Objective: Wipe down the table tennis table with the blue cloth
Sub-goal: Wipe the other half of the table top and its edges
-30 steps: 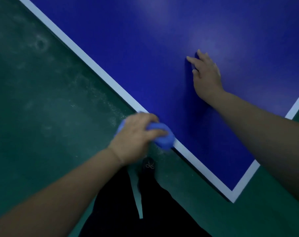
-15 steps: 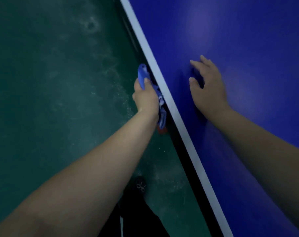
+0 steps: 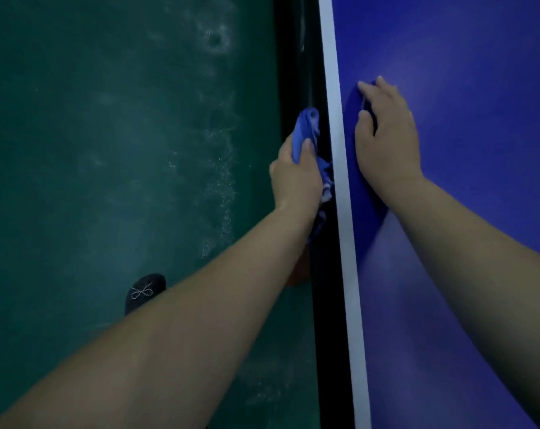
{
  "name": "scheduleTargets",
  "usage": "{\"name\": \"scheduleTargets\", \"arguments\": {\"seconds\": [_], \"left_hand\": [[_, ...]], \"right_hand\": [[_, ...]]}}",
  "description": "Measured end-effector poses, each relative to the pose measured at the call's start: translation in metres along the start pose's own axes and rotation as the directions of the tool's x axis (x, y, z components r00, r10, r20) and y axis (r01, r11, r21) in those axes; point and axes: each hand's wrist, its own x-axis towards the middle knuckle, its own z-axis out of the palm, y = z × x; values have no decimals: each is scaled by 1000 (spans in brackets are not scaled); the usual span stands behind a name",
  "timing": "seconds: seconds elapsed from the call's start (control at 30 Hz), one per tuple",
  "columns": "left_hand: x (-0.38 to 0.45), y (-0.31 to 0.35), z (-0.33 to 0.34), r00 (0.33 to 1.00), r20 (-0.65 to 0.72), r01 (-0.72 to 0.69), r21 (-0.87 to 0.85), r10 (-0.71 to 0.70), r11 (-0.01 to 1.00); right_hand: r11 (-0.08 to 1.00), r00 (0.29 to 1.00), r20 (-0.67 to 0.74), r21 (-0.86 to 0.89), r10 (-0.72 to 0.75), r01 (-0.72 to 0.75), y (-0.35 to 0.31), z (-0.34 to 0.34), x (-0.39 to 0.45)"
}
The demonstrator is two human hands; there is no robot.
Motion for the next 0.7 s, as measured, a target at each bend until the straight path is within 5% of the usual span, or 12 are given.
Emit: {"name": "scheduleTargets", "arguments": {"seconds": [0.13,0.27,0.4,0.57,0.7], "left_hand": [[-42,-24,-11,995,56,86,-13,-85,996],[-17,12,2,976,95,-200,59,194,978],[68,49,22,998,21,-59,80,57,995],[1,11,3,996,-4,88,59,-88,994],[32,38,17,994,37,-110,121,107,986]], "right_hand": [[1000,1000,-16,13,18,-17,-3,2,43],[999,999,-33,15,29,-29,-4,2,70],[999,998,-41,38,39,-37,-3,2,75],[998,999,-26,34,48,-47,-2,1,73],[998,998,-27,29,52,-52,-1,2,74]]}}
